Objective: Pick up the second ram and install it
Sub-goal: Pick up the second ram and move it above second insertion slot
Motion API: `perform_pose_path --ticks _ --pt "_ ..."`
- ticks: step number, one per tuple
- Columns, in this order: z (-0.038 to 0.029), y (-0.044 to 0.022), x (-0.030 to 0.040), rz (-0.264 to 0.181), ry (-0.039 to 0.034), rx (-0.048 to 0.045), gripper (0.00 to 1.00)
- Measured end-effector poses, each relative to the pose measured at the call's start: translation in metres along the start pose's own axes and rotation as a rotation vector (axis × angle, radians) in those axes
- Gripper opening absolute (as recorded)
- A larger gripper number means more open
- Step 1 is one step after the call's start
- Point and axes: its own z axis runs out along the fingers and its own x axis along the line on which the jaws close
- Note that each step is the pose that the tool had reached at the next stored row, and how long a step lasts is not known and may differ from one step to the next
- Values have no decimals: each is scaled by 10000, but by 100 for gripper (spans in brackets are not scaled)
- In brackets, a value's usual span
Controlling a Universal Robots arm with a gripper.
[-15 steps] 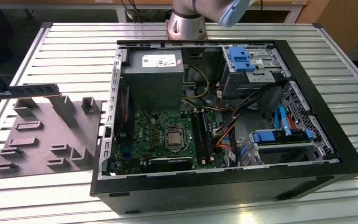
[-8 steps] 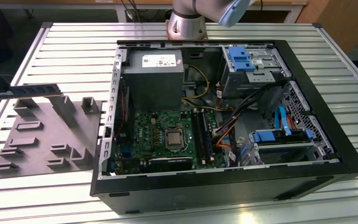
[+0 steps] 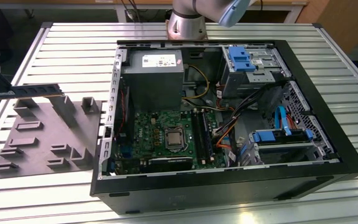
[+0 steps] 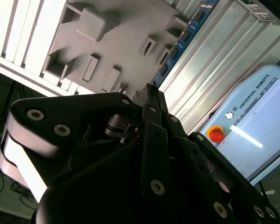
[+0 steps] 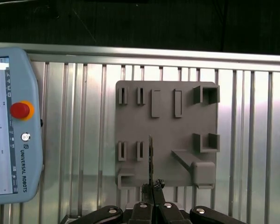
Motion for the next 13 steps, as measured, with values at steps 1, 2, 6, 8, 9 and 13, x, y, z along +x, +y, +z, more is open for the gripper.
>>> perform_pose_path --ticks 1,2,6,8,9,13 --pt "0 -2 0 0 0 0 11" --pt "0 -4 0 0 1 0 11" --pt "0 -19 0 0 0 0 11" --pt "0 -23 1 0 1 0 11" --pt "0 -25 0 0 1 0 11" --pt "-1 -36 1 -1 1 -1 11"
